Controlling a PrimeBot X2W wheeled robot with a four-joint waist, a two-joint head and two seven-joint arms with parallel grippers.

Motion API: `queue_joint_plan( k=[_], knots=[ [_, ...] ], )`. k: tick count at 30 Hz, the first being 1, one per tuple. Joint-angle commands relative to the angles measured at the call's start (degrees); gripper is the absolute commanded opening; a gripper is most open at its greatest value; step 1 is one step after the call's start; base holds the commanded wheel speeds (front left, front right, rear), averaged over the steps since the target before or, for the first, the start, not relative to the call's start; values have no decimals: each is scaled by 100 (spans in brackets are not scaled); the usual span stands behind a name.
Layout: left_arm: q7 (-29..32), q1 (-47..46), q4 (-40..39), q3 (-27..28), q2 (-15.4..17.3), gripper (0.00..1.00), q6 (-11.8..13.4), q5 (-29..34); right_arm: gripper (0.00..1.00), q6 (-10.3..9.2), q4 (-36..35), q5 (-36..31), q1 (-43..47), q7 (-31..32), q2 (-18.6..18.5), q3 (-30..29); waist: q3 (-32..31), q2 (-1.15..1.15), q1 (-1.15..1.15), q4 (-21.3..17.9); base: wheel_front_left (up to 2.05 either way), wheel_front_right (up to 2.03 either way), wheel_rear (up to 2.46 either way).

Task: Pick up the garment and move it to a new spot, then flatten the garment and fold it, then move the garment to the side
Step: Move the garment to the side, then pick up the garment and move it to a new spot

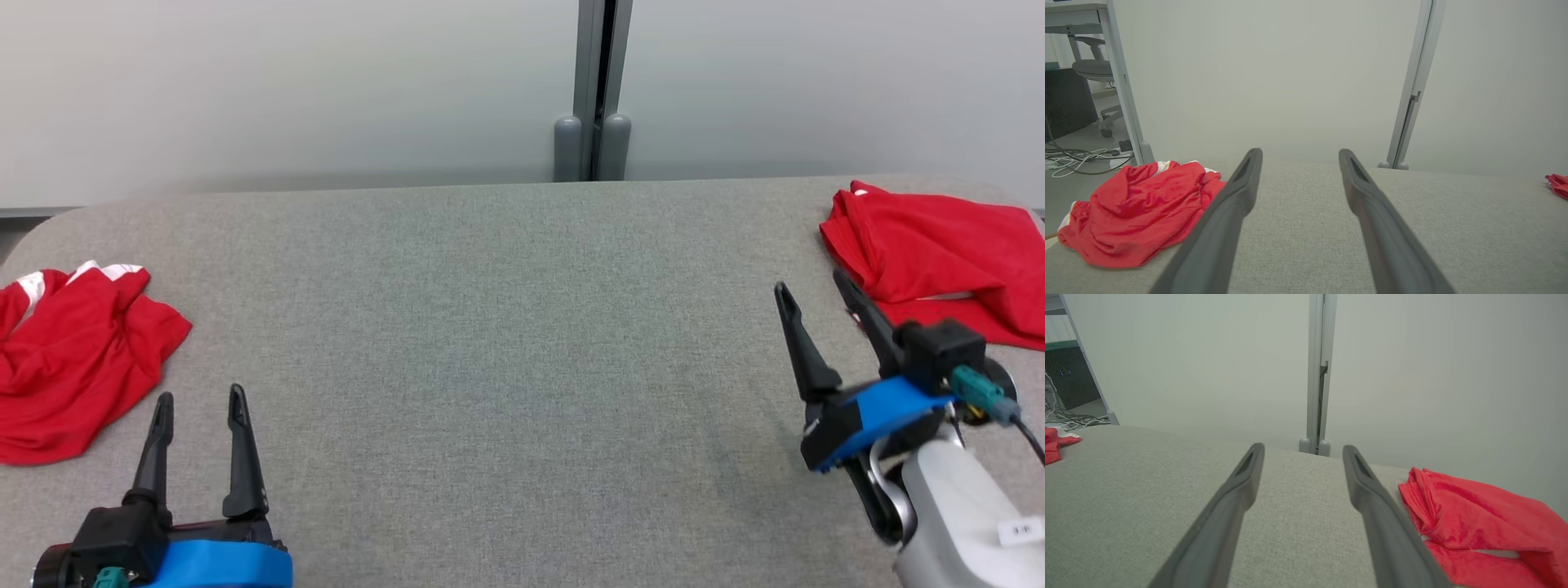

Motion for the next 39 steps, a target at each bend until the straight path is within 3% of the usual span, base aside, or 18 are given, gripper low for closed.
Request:
queue_joint_plan(
  k=[1, 18, 27, 39],
  knots=[
    [-14, 56, 34, -14, 0, 100, -14, -2, 100, 1, -63, -18, 157, -18, 27, -40, -28, 2, 0, -4, 0, 0, 0],
    [-14, 202, 401, -19, 14, 100, -55, 53, 100, 1, -986, -479, 1788, -19, 634, -923, -354, 2, 0, -66, 0, 0, 0],
    [-14, 100, 436, -117, 45, 100, -40, 92, 100, 1, -1428, -820, 2114, -18, 880, -1277, -402, 2, 0, -9, 0, 0, 0],
    [-14, -11, 433, -152, 64, 100, -43, 102, 100, 1, -1607, -960, 2214, -18, 1081, -1310, -401, 2, 0, 32, 0, 0, 0]
  ],
)
